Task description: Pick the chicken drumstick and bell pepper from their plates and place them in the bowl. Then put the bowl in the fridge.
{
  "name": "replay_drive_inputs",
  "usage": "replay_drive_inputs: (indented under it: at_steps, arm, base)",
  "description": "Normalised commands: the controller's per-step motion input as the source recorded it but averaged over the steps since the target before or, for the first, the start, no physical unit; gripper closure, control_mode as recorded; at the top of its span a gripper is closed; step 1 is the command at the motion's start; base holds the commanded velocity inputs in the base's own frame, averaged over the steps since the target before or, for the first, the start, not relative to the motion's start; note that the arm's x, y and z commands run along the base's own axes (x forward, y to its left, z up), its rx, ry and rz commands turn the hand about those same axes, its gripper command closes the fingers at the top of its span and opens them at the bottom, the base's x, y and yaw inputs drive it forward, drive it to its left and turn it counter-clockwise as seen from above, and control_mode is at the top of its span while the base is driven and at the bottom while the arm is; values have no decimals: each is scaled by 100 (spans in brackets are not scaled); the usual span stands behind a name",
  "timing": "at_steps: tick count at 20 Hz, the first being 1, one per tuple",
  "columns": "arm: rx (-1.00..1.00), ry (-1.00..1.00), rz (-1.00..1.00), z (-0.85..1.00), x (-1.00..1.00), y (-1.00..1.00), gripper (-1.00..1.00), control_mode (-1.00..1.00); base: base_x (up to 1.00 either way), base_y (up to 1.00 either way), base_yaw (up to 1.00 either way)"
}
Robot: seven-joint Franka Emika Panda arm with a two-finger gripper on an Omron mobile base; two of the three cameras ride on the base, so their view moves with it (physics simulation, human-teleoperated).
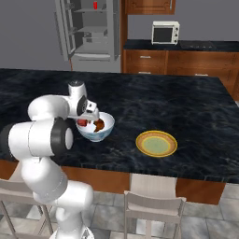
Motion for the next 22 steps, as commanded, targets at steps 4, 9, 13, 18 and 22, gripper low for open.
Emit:
replay_drive_inputs:
  at_steps: [4, 9, 13, 18, 22]
  arm:
    - [0, 0, 0, -14, 27, 14, 100, -100]
    - [0, -1, 0, -7, 27, 3, 100, -100]
    - [0, -1, 0, -7, 28, 0, 100, -100]
    - [0, 0, 0, -20, 18, 0, 100, -100]
    - [0, 0, 0, -21, 10, 0, 100, -100]
  base:
    - [0, 0, 0]
    - [0, 0, 0]
    - [0, 0, 0]
    - [0, 0, 0]
    - [0, 0, 0]
